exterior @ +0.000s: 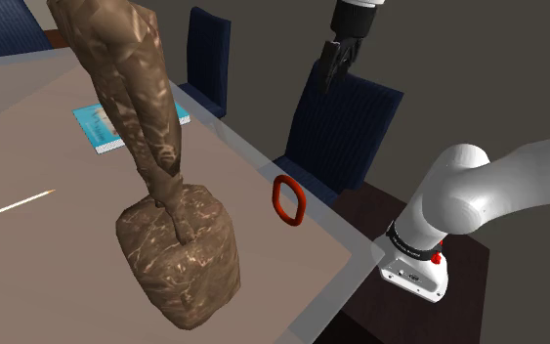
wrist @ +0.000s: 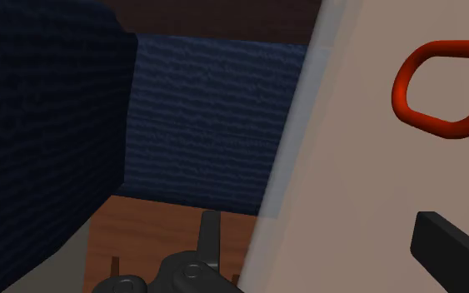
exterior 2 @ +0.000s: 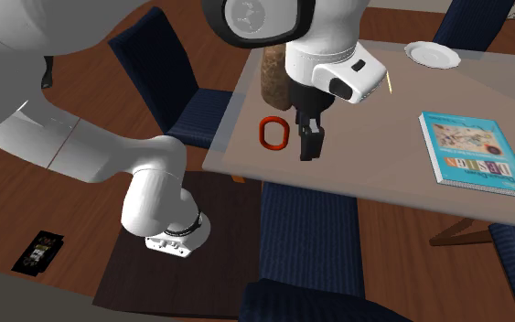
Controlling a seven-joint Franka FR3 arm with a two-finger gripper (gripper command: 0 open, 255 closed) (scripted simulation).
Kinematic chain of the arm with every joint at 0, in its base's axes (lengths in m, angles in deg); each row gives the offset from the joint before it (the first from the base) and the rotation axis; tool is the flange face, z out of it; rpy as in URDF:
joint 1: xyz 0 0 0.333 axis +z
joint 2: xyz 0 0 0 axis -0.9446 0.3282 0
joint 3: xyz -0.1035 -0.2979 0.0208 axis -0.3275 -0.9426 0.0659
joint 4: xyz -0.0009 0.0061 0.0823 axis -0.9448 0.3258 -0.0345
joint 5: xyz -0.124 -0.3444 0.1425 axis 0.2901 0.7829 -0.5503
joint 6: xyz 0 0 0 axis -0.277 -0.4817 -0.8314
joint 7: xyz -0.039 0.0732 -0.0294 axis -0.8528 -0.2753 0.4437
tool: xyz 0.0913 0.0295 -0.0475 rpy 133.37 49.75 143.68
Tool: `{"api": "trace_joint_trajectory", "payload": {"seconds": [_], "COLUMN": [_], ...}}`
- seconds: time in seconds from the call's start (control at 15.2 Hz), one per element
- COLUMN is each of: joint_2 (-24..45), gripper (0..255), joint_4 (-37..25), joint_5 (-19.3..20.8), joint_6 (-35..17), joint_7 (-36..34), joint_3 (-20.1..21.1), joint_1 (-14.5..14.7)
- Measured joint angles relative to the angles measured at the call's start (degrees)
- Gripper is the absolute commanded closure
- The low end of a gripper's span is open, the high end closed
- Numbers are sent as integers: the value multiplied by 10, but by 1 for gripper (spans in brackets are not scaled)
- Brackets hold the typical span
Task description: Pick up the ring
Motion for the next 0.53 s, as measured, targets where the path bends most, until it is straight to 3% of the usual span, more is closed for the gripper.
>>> {"api": "trace_joint_trajectory", "payload": {"seconds": [0.13,0.53], "joint_2": [-9,-84], "gripper": [0,0], "joint_4": [10,98], "joint_5": [-3,-43], "joint_6": [-4,-52], "joint_7": [-6,-89], "joint_3": [5,79], "joint_1": [1,21]}}
